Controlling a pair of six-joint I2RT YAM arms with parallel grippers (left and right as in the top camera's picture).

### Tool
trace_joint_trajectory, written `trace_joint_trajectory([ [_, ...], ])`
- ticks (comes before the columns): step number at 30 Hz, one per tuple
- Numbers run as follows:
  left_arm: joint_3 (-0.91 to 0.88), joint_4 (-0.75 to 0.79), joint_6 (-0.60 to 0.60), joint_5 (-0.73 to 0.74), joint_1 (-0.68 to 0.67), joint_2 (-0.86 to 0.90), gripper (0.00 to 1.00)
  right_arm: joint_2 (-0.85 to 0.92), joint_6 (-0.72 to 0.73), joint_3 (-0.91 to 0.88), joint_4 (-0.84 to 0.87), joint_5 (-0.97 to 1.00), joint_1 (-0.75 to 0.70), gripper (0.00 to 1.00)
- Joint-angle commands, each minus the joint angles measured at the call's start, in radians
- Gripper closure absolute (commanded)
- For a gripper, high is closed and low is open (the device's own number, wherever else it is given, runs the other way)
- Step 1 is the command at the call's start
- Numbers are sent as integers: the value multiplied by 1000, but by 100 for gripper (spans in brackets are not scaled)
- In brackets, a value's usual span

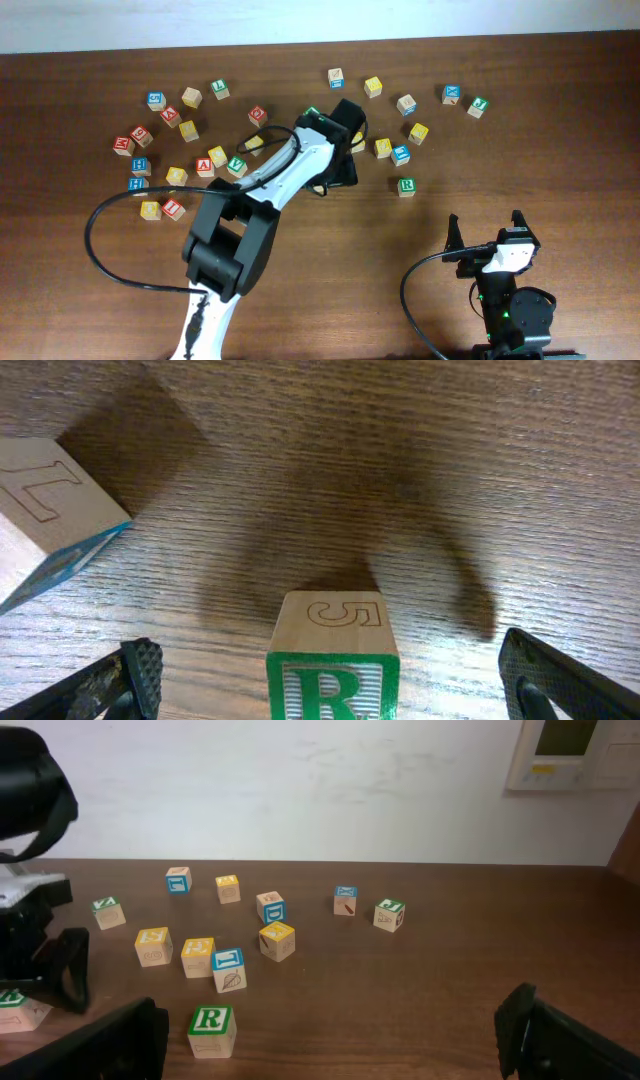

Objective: Spell out RSS
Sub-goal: 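Lower the left gripper over the green R block and close on it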

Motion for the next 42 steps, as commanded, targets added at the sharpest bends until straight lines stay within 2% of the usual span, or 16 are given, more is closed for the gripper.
trace_joint_trajectory([
  [1,13,-1,-13,-21,-5,8,0,-6,4,-5,-7,8,6,2],
  [3,13,-2,-13,-61,-5,8,0,-6,4,-5,-7,8,6,2],
  [24,13,10,-13,-60,-6,8,2,-6,4,-5,-7,8,6,2],
  [26,13,21,-14,-60,-6,8,12,-6,4,-5,-7,8,6,2],
  [27,13,26,-13,-60,-6,8,25,-6,4,-5,-7,8,6,2],
  [36,-32,69,-13,-60,-5,8,31,-6,4,-5,-7,8,6,2],
  [39,-32,69,-13,-60,-5,8,44,-6,4,-5,-7,8,6,2],
  [41,-32,69,-13,-59,-5,8,46,-6,4,-5,-7,8,6,2],
  [42,-32,68,-13,-58,-5,8,52,-6,4,-5,-7,8,6,2],
])
